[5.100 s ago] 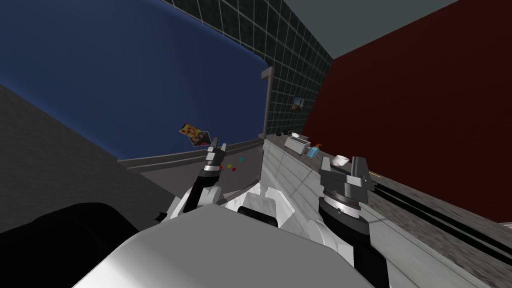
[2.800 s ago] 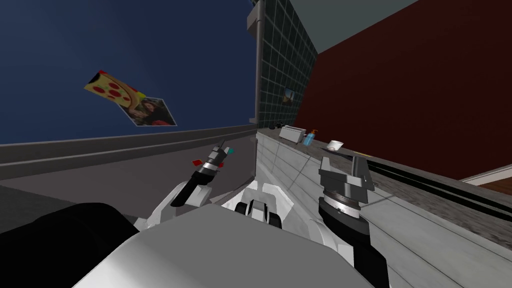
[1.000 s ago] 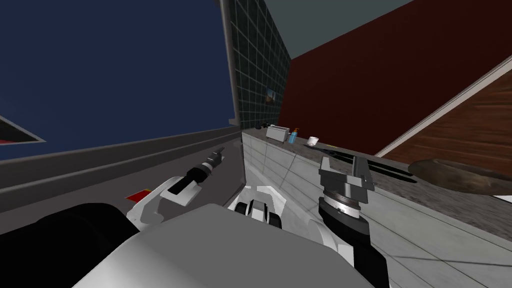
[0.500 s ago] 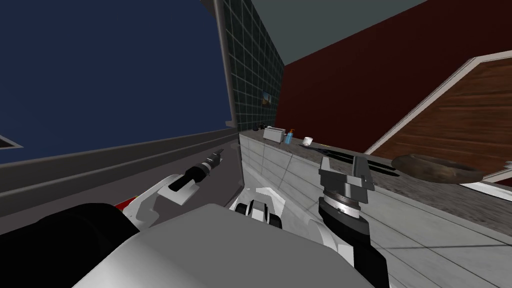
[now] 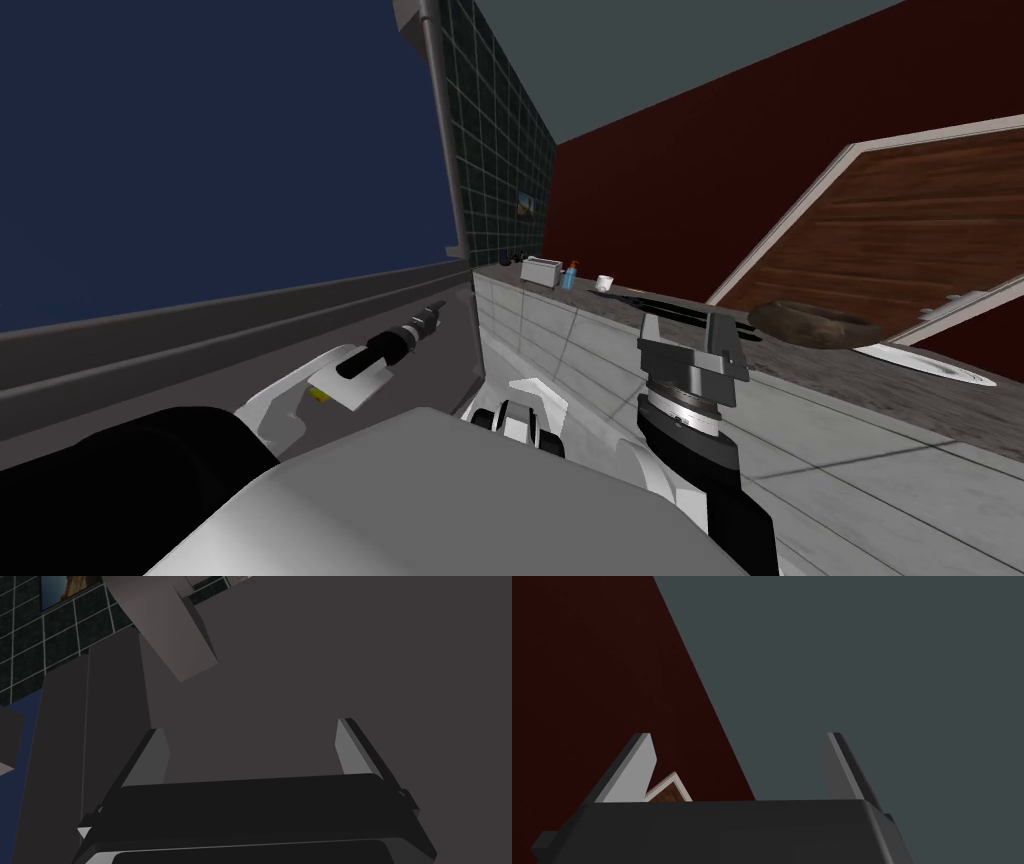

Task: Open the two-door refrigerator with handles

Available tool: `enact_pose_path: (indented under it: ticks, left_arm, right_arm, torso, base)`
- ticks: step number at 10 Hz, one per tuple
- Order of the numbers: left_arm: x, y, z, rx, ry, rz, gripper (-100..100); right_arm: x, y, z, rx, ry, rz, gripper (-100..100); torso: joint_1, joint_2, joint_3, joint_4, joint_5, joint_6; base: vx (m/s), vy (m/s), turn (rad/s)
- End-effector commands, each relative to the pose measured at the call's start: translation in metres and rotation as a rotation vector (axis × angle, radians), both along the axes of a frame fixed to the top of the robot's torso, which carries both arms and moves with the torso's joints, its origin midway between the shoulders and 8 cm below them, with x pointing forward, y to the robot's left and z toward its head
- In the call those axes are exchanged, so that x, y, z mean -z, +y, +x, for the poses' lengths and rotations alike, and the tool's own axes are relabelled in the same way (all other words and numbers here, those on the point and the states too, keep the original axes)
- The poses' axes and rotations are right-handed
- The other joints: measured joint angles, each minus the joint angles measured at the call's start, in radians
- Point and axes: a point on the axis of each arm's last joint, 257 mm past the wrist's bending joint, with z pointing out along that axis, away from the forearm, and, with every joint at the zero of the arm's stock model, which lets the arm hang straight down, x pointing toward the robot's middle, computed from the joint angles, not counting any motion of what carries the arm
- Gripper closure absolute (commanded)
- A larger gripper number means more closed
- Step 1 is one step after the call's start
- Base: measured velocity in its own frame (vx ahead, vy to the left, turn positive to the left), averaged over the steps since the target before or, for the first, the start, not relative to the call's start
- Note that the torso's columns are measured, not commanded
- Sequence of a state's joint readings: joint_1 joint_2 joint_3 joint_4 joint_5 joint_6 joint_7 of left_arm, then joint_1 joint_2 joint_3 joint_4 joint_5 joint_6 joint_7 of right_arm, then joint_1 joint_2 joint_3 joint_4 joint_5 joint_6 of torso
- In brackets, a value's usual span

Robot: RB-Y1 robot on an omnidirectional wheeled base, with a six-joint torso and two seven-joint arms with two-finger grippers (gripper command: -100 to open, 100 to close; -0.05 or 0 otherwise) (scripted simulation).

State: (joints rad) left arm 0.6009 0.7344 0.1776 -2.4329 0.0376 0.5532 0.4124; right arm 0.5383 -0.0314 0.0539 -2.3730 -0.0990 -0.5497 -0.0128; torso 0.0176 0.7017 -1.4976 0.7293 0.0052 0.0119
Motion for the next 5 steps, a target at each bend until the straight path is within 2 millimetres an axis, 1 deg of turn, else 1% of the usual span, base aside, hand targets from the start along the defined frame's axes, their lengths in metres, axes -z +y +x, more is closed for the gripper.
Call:
enact_pose_path:
  ticks: [1, 3, 4, 5]
  left_arm:
    - [-0.01, 0.008, 0.001, -0.014, 0.025, 0.042, -100]
    - [-0.018, 0.002, -0.001, -0.003, 0.032, 0.056, -100]
    - [-0.024, -0.004, -0.001, 0.008, 0.029, 0.061, -100]
    - [-0.031, -0.012, -0.002, 0.023, 0.022, 0.064, -100]
  right_arm:
    - [0.0, 0.0, 0.0, 0.0, 0.0, 0.0, 0]
    - [0.0, 0.0, 0.0, 0.0, 0.0, 0.0, 0]
    - [0.0, 0.0, 0.0, 0.0, 0.0, 0.0, 0]
    - [0.0, 0.0, 0.0, 0.0, 0.0, 0.0, 0]
  torso:
    - [0.0, -0.003, -0.002, 0.0, -0.001, 0.002]
    - [0.001, -0.002, -0.002, 0.001, -0.001, 0.001]
    - [0.001, -0.001, -0.001, 0.001, -0.001, 0.001]
    - [-0.003, 0.006, 0.003, 0.002, -0.001, -0.003]
  base:
    - [0.046, 0.007, -0.119]
    - [0.056, 0.026, -0.115]
    - [0.052, 0.021, -0.135]
    - [0.069, 0.028, -0.077]
